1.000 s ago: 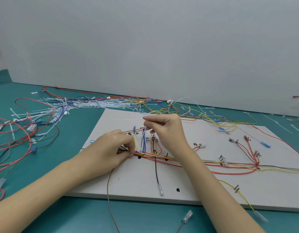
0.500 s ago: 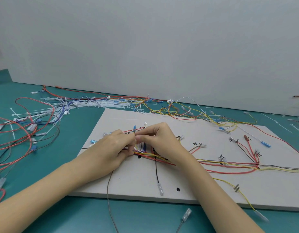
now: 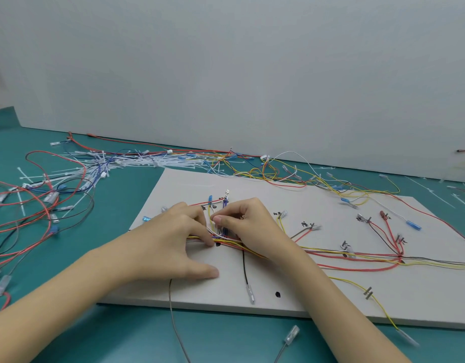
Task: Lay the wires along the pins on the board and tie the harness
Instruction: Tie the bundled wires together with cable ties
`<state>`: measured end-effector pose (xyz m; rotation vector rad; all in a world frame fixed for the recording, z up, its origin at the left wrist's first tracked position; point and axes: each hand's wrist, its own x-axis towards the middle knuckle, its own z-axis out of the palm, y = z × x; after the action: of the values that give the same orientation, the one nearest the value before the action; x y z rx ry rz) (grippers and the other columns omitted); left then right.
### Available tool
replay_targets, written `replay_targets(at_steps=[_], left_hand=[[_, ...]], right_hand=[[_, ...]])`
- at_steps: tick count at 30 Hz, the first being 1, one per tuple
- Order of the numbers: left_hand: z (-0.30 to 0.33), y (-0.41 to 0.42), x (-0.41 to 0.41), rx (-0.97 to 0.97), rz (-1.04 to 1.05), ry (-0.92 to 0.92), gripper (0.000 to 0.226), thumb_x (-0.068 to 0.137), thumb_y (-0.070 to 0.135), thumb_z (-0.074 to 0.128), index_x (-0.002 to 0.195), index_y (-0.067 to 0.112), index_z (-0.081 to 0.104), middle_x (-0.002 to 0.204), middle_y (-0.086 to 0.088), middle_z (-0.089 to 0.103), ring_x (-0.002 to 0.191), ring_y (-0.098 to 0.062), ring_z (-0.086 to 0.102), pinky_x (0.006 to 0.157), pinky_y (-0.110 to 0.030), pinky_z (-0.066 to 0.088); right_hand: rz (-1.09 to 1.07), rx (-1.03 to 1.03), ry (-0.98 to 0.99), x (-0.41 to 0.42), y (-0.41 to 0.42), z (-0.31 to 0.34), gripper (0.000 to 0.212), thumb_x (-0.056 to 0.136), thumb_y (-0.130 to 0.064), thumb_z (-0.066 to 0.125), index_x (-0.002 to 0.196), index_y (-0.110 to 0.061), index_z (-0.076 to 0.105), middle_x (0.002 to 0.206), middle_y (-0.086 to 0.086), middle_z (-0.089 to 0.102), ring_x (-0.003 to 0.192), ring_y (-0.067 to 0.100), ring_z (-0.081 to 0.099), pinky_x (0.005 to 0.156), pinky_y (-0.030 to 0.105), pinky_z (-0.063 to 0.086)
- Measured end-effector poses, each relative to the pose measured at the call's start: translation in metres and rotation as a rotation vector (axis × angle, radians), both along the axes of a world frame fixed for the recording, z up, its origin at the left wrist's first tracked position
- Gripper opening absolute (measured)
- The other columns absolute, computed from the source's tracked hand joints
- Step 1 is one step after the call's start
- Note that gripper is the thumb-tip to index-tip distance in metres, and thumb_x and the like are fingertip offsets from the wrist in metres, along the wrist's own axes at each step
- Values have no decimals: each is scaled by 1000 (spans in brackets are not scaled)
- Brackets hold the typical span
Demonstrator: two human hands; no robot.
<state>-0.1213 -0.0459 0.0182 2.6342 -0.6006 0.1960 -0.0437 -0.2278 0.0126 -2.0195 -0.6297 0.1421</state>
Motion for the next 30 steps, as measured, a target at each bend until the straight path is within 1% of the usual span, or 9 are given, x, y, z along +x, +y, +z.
replay_targets(at_steps=[3, 7, 12, 16, 20, 22, 24, 28, 30], left_hand=[[5, 3, 1, 22, -9, 62, 64, 51, 86, 63, 101, 46, 69, 98, 27, 44, 104, 9, 36, 80, -5, 30], [4, 1, 0, 57, -6, -1, 73, 49, 92, 56, 102, 43, 70, 96, 27, 44, 102, 9, 35, 77, -6, 30], [5, -2, -3, 111, -29, -60, 70, 57, 92, 49, 99, 41, 73, 94, 26, 47, 99, 7, 36, 75, -9, 32], [7, -6, -4, -50, -41, -29, 42, 74, 71, 57, 89, 35, 74, 91, 23, 53, 98, 1, 43, 82, -12, 34], [8, -14, -3, -123, -17, -82, 17, 91, 40, 56, 80, 29, 62, 76, 24, 53, 87, 0, 42, 76, -12, 33], [6, -16, -3, -149, 16, -46, 17, 96, 30, 55, 79, 29, 55, 75, 22, 54, 85, 1, 46, 74, -12, 34], [4, -17, -2, -237, 52, -22, 17, 97, 25, 53, 81, 22, 56, 74, 16, 59, 79, -2, 53, 69, -13, 36], [1, -21, -2, -405, 110, -10, 20, 97, 24, 53, 79, 19, 59, 68, 13, 65, 58, -4, 57, 54, -10, 36], [0, -23, -1, -553, 140, 82, 20, 98, 25, 52, 81, 16, 58, 70, 3, 69, 49, -9, 60, 46, -13, 39]], right_hand=[[15, 5, 21, -2, 1, 0, 12, 90, -11, 66, 90, -6, 76, 68, -5, 65, 60, 2, 53, 66, 22, 44], [12, 13, 21, -2, 1, -1, 12, 90, -12, 65, 87, -7, 76, 69, -3, 67, 58, 2, 53, 66, 23, 44], [7, 23, 13, -3, 0, -1, 13, 90, -11, 65, 86, -6, 76, 66, -5, 66, 53, -3, 51, 59, 13, 40], [-2, 43, 9, -5, -1, 1, 13, 90, -9, 65, 88, -2, 76, 65, -7, 66, 53, -5, 52, 57, 7, 38], [-23, 49, -7, -10, -3, 7, 13, 89, -10, 67, 93, -5, 77, 75, 2, 71, 62, -1, 54, 59, 14, 41], [-18, 51, -17, -13, -4, 10, 11, 88, -8, 68, 94, -5, 77, 81, 5, 73, 71, 7, 57, 66, 22, 45], [-2, 60, -9, -15, -5, 13, 12, 87, -6, 68, 94, -4, 77, 80, 3, 72, 72, 9, 58, 67, 20, 46], [-6, 101, 54, -15, -6, 13, 13, 87, -3, 68, 96, 1, 76, 63, -6, 64, 50, -4, 50, 53, 8, 37], [-22, 137, 92, -15, -6, 12, 14, 86, -2, 69, 98, 3, 75, 66, 1, 66, 52, -2, 52, 53, 9, 38]])
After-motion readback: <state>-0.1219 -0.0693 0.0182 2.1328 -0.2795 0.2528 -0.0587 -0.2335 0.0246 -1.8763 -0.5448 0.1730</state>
